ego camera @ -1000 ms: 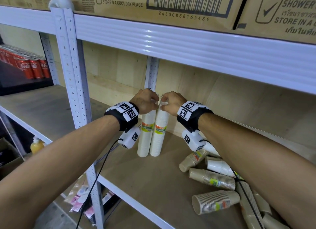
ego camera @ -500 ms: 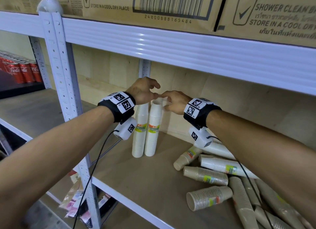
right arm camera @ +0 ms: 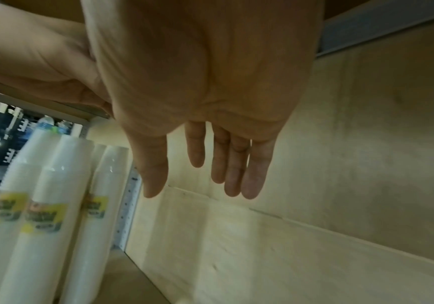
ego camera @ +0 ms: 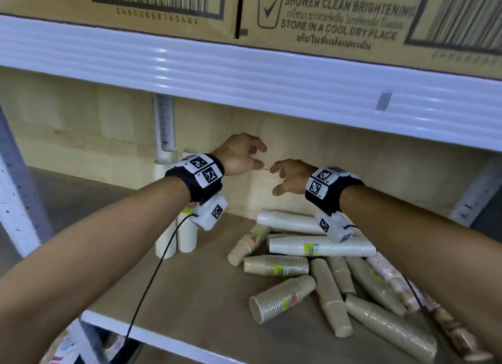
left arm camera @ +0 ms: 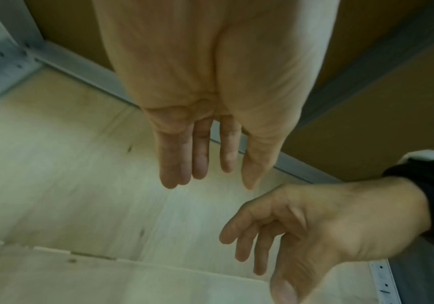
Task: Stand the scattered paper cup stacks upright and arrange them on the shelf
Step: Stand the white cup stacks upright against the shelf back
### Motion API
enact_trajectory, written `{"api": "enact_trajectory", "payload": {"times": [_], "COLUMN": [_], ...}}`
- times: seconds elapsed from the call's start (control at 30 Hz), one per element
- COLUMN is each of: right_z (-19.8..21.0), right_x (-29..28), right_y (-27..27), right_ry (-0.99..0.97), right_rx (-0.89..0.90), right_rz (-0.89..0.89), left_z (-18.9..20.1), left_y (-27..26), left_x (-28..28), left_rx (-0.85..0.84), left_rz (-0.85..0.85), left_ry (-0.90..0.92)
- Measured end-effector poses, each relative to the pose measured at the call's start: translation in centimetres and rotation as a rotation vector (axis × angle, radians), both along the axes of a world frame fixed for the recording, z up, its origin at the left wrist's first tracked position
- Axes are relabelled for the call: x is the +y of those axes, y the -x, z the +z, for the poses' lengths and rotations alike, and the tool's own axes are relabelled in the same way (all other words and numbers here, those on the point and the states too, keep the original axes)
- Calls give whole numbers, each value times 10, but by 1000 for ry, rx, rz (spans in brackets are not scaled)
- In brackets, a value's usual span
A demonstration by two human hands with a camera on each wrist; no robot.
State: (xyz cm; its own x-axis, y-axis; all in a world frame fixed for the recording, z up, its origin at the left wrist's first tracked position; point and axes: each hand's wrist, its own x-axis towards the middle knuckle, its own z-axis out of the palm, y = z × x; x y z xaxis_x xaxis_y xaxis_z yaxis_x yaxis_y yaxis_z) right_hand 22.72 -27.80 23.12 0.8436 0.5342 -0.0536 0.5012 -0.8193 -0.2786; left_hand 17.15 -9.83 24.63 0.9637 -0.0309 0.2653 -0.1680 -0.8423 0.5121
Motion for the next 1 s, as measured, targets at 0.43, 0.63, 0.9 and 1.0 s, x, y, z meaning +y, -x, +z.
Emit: {"api": "enact_trajectory", "payload": {"times": [0.43,0.63,0.9,1.0], "right_z": [-99,-128,-146,-148], "right_x": [-55,-56,-58,-60], "right_y": [-11,-25,-31,-33], "right_ry": [167,238,280,258], "right_rx": [161,201,190,190], "right_rz": [-37,8,52,56], "left_z": [-112,-157,-185,-189], "left_y": [-70,-86,-97,-99], "left_x": [-33,-31,-34,-35], "left_rx": [278,384,373,344], "left_rz": [-47,-18,-47,-58], "left_ry": [2,116,102,71]}}
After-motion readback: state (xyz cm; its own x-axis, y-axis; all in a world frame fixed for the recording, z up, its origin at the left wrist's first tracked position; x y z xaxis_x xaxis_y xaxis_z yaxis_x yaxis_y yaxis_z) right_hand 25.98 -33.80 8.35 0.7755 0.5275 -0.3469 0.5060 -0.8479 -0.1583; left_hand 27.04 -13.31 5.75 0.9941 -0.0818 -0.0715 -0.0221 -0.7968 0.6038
